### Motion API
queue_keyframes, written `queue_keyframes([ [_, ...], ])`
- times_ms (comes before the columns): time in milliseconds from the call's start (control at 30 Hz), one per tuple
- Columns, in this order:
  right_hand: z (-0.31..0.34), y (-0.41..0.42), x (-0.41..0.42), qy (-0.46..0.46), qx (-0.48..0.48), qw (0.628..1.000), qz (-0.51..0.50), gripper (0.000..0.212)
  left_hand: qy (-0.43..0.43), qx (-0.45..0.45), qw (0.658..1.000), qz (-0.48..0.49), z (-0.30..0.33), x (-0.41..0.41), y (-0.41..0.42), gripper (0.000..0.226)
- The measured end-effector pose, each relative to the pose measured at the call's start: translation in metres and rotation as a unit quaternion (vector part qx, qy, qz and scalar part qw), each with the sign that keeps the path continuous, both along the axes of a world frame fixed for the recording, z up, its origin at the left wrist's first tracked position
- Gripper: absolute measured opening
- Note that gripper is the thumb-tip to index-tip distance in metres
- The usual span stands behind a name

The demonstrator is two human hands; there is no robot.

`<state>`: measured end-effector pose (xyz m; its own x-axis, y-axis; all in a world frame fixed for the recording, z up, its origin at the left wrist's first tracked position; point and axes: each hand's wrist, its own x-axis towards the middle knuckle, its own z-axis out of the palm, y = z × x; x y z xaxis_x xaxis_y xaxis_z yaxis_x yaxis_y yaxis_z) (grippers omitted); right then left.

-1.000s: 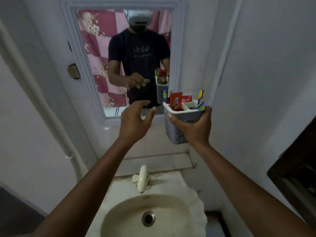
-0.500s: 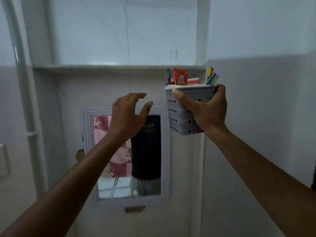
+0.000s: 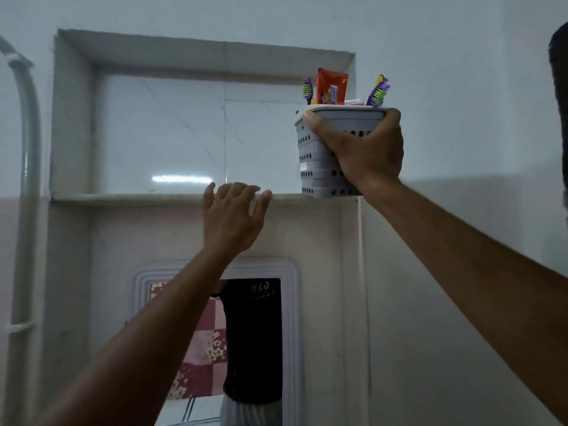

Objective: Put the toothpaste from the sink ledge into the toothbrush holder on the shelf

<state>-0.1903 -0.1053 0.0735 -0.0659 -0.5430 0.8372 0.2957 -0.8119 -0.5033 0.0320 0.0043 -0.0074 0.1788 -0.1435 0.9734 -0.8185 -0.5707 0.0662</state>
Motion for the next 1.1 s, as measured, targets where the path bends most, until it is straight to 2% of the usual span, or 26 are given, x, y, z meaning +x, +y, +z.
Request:
queue_keyframes([
  [133,0.014,-0.011,0.013,0.022,-0.004,1.0,-0.008,0.093,-0.005,-0.033,0.999,0.021,-0.002,-0.001,-0.007,0.054],
  [200,0.019,-0.018,0.023,0.037,-0.007,0.999,-0.016,0.098,-0.016,-0.033,0.999,0.024,-0.003,0.0,-0.006,0.055],
  [333,0.017,-0.032,0.057,0.125,-0.002,0.992,-0.005,0.112,-0.022,-0.034,0.999,0.026,-0.002,0.003,-0.006,0.057],
  [433,0.003,-0.033,0.08,0.18,-0.019,0.983,-0.039,0.126,-0.021,-0.029,0.999,0.036,-0.001,0.002,-0.007,0.058],
  [633,-0.019,-0.046,0.097,0.317,-0.038,0.945,-0.078,0.102,-0.028,-0.031,0.998,0.047,0.0,0.002,-0.007,0.058],
  [833,-0.028,-0.052,0.095,0.323,-0.065,0.941,-0.083,0.101,-0.023,-0.036,0.998,0.037,0.0,0.001,-0.006,0.057],
  [1000,-0.043,-0.062,0.094,0.245,-0.102,0.958,-0.105,0.109,-0.02,-0.026,0.999,0.02,-0.001,0.0,-0.004,0.057],
  [1100,-0.052,-0.062,0.086,0.216,-0.114,0.963,-0.111,0.105,-0.012,-0.017,1.0,0.014,0.001,-0.002,0.0,0.057],
])
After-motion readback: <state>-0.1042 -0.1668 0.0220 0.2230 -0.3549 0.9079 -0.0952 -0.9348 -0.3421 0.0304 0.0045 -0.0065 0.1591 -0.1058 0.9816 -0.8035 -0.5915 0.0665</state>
